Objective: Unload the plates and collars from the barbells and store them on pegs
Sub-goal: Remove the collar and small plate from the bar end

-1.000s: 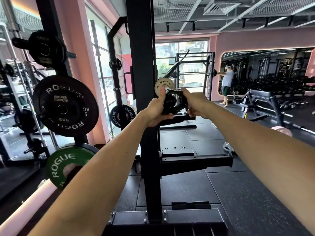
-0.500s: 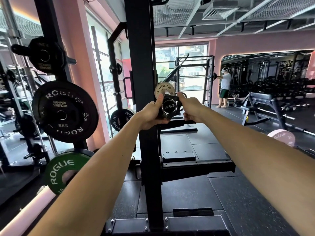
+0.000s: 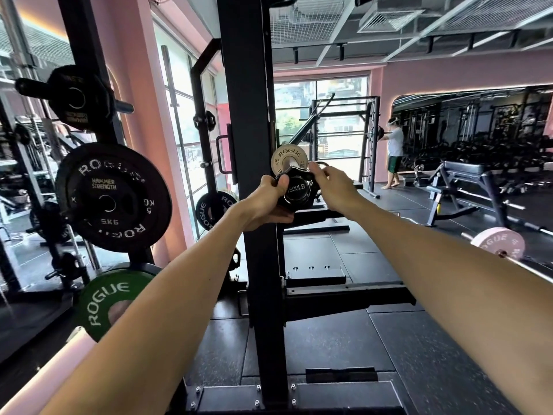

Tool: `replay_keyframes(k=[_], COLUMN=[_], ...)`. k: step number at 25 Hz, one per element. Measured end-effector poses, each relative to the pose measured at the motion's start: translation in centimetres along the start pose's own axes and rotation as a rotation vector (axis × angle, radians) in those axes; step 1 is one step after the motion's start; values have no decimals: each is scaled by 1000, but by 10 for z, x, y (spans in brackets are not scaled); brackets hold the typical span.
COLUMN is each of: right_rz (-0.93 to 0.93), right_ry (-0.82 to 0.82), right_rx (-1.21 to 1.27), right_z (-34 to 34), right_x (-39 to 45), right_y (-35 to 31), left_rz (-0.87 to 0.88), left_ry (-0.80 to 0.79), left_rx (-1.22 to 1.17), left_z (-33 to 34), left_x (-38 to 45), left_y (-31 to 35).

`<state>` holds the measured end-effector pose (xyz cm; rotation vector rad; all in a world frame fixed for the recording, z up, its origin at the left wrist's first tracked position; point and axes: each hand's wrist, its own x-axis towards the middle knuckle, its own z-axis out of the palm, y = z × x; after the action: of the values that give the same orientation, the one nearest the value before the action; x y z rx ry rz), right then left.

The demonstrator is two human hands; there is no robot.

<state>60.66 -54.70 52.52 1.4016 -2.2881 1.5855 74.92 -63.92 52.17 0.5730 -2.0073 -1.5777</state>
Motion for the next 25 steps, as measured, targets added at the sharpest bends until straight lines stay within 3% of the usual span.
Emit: replay_keyframes(k=[3, 6, 10, 21, 25], right_rz=[310, 416, 393, 338, 307], right_ry=[-36, -69, -43, -3, -38], right_rx=[176, 482, 546, 489, 434], right_z=[0, 6, 24, 47, 55], right_x=[10, 20, 47, 122, 147], right_y=[-4, -2, 13, 46, 53], left_rz=[-42, -101, -128, -73, -63], left_ry=[17, 0, 15, 194, 187], left_rx=[-92, -214, -280, -68, -62], left_z=[0, -1, -7, -15, -22], left_x=[8, 21, 45, 126, 161], left_y=[4, 3, 0, -6, -11])
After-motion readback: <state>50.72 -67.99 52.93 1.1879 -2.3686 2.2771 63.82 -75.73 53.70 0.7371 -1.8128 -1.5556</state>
